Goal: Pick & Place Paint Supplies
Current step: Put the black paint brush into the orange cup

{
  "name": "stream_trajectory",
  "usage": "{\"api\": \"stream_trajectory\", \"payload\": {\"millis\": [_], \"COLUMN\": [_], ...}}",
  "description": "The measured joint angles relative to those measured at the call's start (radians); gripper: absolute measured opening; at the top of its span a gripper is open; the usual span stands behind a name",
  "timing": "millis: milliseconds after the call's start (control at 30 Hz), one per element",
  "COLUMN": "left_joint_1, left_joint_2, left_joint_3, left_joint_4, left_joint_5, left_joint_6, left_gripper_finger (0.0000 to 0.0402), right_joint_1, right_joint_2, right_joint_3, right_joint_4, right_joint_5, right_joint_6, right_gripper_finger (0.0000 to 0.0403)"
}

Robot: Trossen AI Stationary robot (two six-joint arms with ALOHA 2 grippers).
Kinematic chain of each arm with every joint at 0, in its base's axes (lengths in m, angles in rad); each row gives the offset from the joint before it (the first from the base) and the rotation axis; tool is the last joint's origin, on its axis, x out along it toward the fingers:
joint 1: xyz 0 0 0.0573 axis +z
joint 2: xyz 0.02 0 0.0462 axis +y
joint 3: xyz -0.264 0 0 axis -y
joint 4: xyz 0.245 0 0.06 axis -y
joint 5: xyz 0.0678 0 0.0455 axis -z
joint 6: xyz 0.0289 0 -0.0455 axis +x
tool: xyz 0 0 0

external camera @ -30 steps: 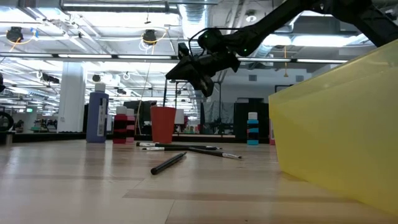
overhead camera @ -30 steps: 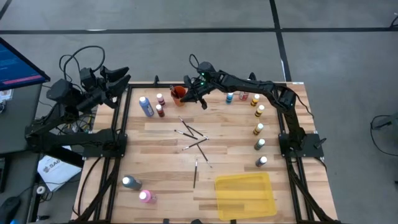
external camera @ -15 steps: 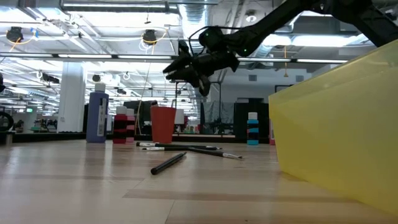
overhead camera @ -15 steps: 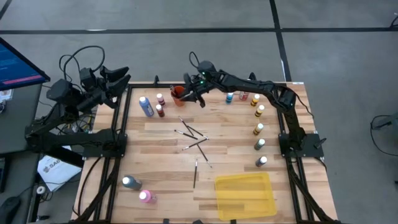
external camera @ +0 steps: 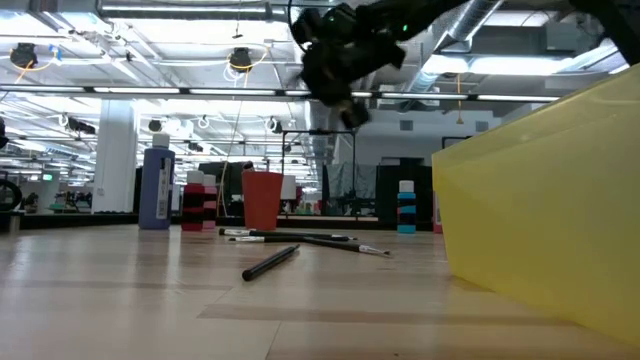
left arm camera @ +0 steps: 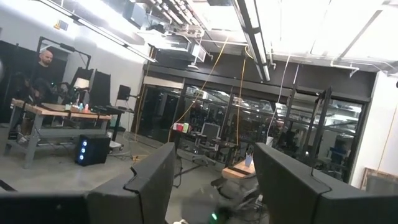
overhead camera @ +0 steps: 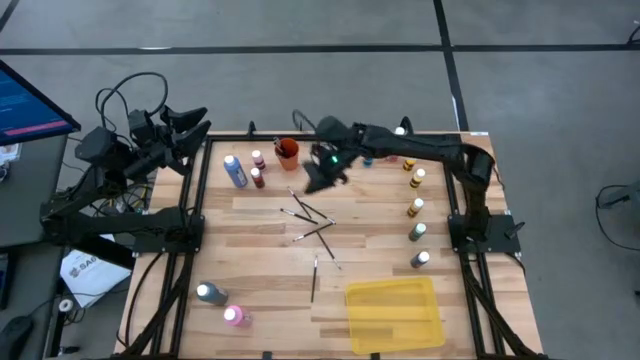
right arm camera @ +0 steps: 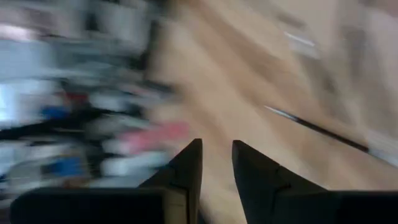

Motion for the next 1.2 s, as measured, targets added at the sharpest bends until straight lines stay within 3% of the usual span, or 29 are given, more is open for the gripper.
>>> {"api": "stream_trajectory", "payload": {"millis": [100,200,433,733,1200], "left_joint_1": [0.000,0.000,0.000,0.000,0.000], "left_joint_2": [0.000,0.003,0.015,0.030,0.006], "left_joint_3": [0.000,0.000,0.000,0.000,0.000], "left_joint_4": [0.000,0.000,-0.001,-0.008,-0.007], "left_joint_5": [0.000,0.000,0.000,0.000,0.000], "left_joint_6": [0.000,0.000,0.000,-0.002,-0.002], "left_gripper_finger": [0.0211,0.0211,0.0211,0.0211,0.0211], "right_joint_1": [0.053,0.101,0.190,0.203,0.223], "right_joint_2": [-0.014,-0.013,0.034,0.133,0.213], "right_joint_3": [0.000,-0.002,0.000,-0.001,-0.002], "right_joint_4": [-0.282,-0.437,-0.436,-0.382,-0.365], "right_joint_5": [0.202,0.342,0.515,0.545,0.580], "right_joint_6": [-0.149,-0.220,-0.280,-0.371,-0.464], "right_gripper_finger": [0.0074,0.0072,0.0108,0.0158,0.0141]}}
